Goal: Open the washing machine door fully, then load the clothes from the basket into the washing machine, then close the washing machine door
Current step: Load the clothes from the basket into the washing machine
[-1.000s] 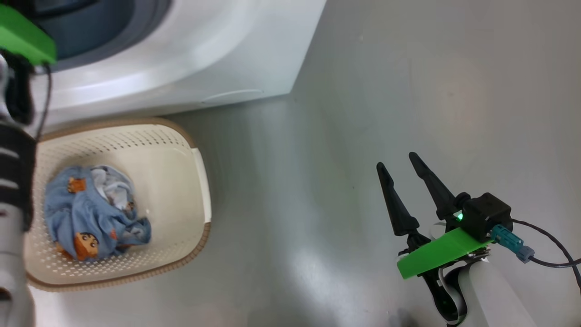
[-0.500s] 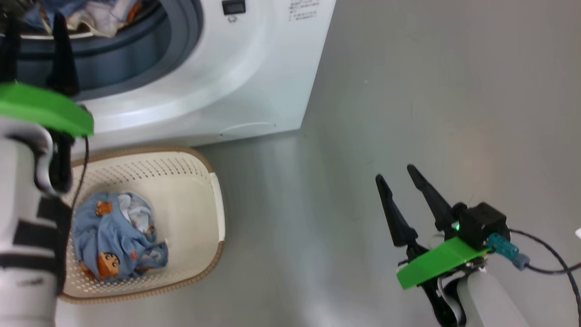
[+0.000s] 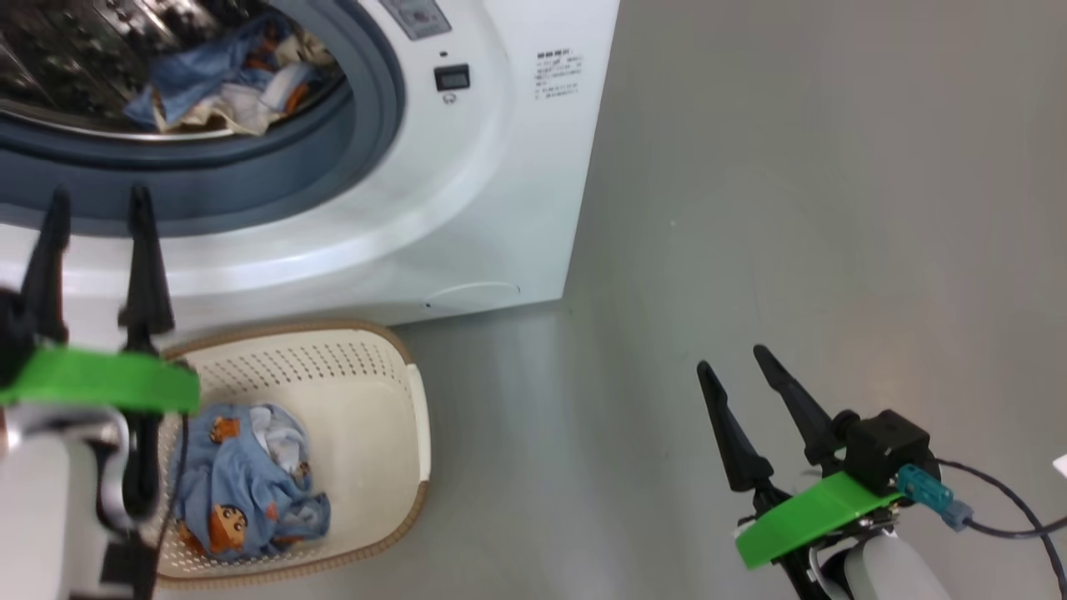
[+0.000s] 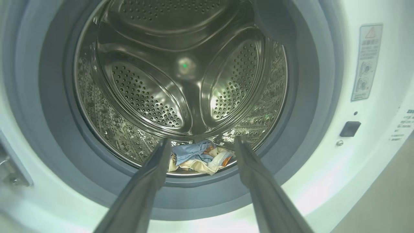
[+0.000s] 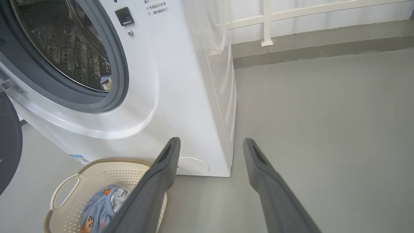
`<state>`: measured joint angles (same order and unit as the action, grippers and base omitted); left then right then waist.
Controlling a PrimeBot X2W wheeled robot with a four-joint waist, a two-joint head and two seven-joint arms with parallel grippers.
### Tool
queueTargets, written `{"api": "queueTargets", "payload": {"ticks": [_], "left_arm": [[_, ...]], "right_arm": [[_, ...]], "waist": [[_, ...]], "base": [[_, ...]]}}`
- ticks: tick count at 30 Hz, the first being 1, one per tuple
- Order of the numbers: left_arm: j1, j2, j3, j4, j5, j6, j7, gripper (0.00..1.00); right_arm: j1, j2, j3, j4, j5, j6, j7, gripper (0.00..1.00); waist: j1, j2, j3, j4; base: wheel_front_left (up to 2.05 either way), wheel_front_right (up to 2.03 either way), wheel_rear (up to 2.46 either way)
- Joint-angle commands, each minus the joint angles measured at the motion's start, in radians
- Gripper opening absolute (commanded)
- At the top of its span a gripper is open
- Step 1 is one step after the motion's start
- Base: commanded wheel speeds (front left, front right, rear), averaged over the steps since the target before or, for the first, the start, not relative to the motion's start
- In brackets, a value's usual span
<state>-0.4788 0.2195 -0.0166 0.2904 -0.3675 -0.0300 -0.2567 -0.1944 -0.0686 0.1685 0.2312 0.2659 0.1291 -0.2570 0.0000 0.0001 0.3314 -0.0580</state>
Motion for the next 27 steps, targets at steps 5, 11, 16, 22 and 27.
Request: {"api": "queueTargets", "payload": {"ticks": [5,11,16,22,27], "left_arm": [[0.148,0.008,0.080,-0.130,0.028,0.007,-0.005,1.00],[0.290,-0.025,0.115,-0.197,0.061,0.008,-0.005,1.00],[0.382,-0.070,0.144,-0.237,0.089,0.020,-0.005,1.00],[0.476,-0.106,0.167,-0.265,0.115,0.016,-0.005,1.00],[0.560,-0.117,0.188,-0.290,0.162,0.019,-0.005,1.00]], "right_arm": [[0.038,-0.003,0.020,-0.017,0.008,0.002,-0.005,1.00],[0.064,-0.014,0.018,-0.012,0.009,0.002,-0.005,1.00],[0.086,-0.021,0.019,-0.007,0.013,0.002,-0.005,1.00],[0.117,-0.031,0.015,-0.002,0.016,0.002,-0.005,1.00],[0.150,-0.040,0.010,-0.003,0.017,0.002,-0.005,1.00]], "waist": [[0.0000,-0.0001,-0.072,0.007],[0.0000,-0.0001,-0.130,0.009],[0.0000,-0.0001,-0.180,0.011],[0.0000,-0.0001,-0.236,0.011],[0.0000,-0.0001,-0.279,0.015]], "base": [[0.00,0.00,0.00],[0.00,0.00,0.00],[0.00,0.00,0.00],[0.00,0.00,0.00],[0.00,0.00,0.00]]}}
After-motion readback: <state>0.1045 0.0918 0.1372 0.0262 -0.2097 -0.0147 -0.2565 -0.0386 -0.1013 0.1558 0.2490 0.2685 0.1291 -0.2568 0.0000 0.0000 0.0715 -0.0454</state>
